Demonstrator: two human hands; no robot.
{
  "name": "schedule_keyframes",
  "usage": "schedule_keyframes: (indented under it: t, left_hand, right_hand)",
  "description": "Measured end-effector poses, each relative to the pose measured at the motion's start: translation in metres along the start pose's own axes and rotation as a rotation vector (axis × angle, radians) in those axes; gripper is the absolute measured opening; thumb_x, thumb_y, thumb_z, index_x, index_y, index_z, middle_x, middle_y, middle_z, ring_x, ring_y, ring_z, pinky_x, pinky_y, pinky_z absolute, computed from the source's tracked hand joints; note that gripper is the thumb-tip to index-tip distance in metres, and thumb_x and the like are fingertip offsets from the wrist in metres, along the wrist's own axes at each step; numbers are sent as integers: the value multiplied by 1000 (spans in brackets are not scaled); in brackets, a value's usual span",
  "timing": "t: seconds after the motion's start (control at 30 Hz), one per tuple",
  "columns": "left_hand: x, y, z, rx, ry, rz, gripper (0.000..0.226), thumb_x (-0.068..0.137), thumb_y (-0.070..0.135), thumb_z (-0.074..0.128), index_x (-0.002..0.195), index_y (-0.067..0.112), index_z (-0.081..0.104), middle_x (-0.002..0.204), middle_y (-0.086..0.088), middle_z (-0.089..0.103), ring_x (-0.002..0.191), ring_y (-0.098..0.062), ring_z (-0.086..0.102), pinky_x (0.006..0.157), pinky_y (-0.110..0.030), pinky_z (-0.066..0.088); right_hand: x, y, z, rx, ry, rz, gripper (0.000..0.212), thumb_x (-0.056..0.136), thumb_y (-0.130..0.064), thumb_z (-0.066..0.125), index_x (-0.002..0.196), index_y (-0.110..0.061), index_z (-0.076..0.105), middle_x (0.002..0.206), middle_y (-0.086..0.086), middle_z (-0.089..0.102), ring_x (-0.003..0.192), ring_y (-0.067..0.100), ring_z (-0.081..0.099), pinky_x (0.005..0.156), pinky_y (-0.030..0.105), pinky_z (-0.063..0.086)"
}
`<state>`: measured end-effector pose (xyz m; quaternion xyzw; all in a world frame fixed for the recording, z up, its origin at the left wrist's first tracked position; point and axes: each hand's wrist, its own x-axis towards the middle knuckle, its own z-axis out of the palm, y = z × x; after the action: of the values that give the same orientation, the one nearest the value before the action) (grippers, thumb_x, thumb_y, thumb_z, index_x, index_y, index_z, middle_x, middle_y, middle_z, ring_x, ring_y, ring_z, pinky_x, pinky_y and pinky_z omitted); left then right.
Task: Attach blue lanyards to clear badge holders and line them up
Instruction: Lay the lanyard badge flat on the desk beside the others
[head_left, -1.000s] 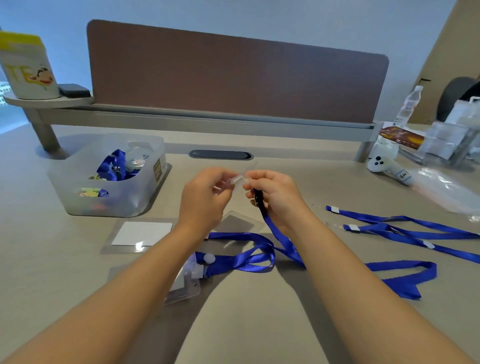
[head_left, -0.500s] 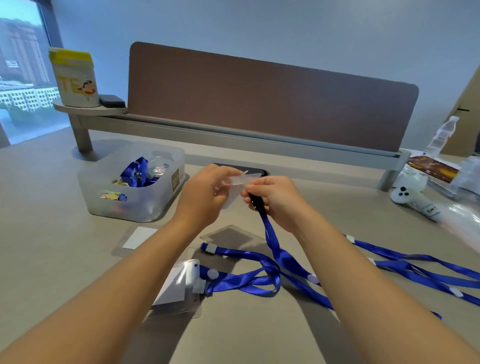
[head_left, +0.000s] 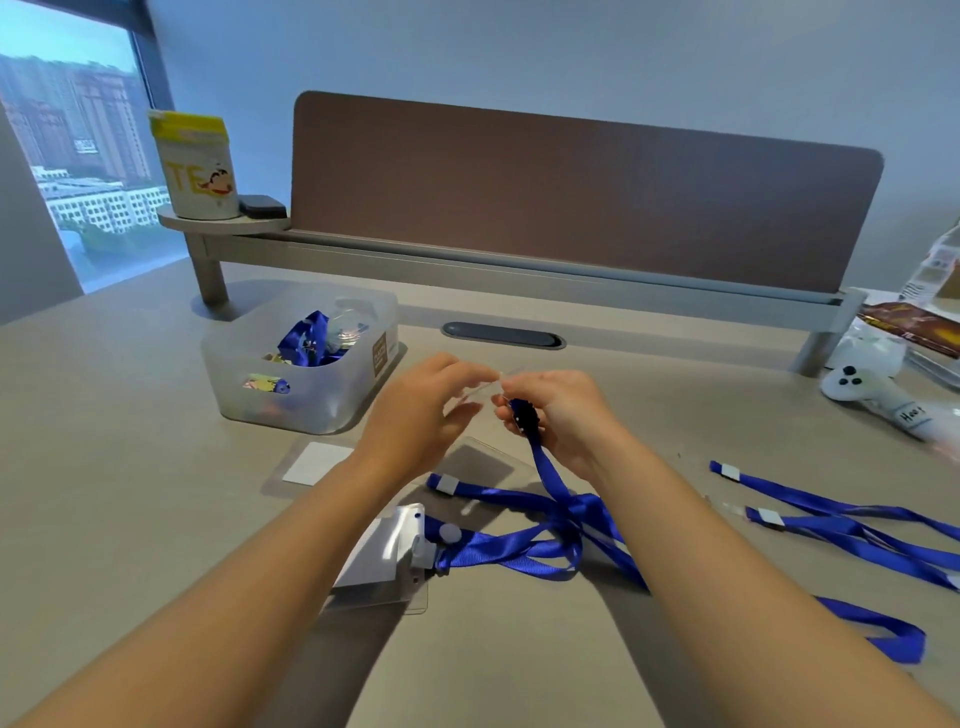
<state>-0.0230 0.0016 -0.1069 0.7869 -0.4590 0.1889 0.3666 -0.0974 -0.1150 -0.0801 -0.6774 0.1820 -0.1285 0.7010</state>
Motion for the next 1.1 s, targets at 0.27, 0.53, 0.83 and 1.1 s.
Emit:
schedule_keyframes:
  t: [0.27, 0.53, 0.83, 1.1]
  left_hand:
    - [23, 11, 9, -281, -7, -183, 19, 83, 17, 55, 99, 7, 62, 92, -6, 64, 85, -15, 56, 71, -18, 44]
    - [34, 13, 21, -358, -36, -277, 16, 85, 13, 54, 95, 6, 64, 85, -3, 60, 75, -10, 54, 67, -16, 42]
    - [42, 14, 29, -379, -40, -307, 11, 84, 10, 55, 87, 4, 63, 77, -3, 58, 74, -16, 54, 64, -19, 43]
    - [46, 14, 30, -466, -19, -289, 14, 84, 17, 55, 94, 9, 59, 87, -3, 60, 87, -19, 58, 75, -25, 48]
  right_hand:
    - [11, 1, -12, -123, 24, -114, 19, 86, -5, 57, 70, -13, 62, 70, 5, 60, 69, 14, 57, 70, 24, 49]
    - [18, 4, -19, -179, 6, -160, 24, 88, -3, 52, 69, -15, 60, 66, 5, 56, 63, 13, 51, 65, 22, 46]
    - [23, 2, -22, -305, -45, -168, 31, 93, -3, 40, 69, -19, 52, 67, -1, 50, 61, 8, 45, 61, 16, 42]
    - [33, -7, -27, -214, -25, -198, 26, 92, -4, 44, 75, -18, 57, 72, 0, 55, 65, 9, 50, 66, 19, 47]
